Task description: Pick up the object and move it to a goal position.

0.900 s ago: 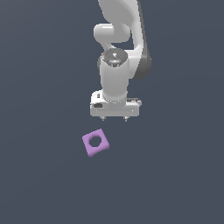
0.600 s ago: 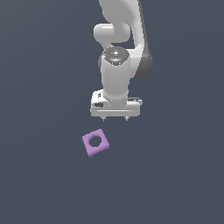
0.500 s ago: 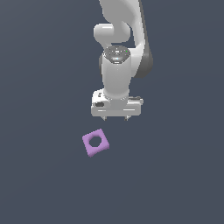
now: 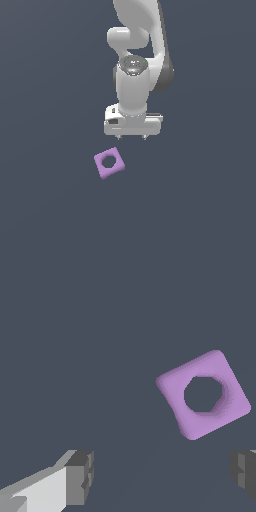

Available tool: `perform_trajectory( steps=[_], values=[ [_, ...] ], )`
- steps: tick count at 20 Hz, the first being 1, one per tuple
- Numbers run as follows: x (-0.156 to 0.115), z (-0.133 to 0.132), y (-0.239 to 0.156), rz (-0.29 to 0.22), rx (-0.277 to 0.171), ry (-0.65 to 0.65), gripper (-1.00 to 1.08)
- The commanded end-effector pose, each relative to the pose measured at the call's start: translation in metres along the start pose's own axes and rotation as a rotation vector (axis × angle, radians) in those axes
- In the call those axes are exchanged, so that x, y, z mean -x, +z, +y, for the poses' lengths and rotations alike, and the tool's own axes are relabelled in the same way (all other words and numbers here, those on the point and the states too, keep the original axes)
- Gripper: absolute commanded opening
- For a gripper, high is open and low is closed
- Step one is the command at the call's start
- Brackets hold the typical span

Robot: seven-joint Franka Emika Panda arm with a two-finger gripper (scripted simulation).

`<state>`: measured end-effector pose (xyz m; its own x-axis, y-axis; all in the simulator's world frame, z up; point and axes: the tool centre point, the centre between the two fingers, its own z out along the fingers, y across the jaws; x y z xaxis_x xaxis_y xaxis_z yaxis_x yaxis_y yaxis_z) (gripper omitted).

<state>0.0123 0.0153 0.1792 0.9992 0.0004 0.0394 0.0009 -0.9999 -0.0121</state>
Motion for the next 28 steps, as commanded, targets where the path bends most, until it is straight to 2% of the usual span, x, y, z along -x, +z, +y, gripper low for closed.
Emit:
perform_trajectory(
  steps=[1,7,19,28],
  values=[
    [-0.003,0.003,0.007,0.011,0.004,0.013,1.08],
    [-0.015,0.014,0.033,0.057,0.019,0.061,1.08],
    [-0.037,0.043,0.101,0.184,0.058,0.175,1.08],
    [-0.041,0.052,0.123,0.229,0.070,0.208,1.08]
  ],
)
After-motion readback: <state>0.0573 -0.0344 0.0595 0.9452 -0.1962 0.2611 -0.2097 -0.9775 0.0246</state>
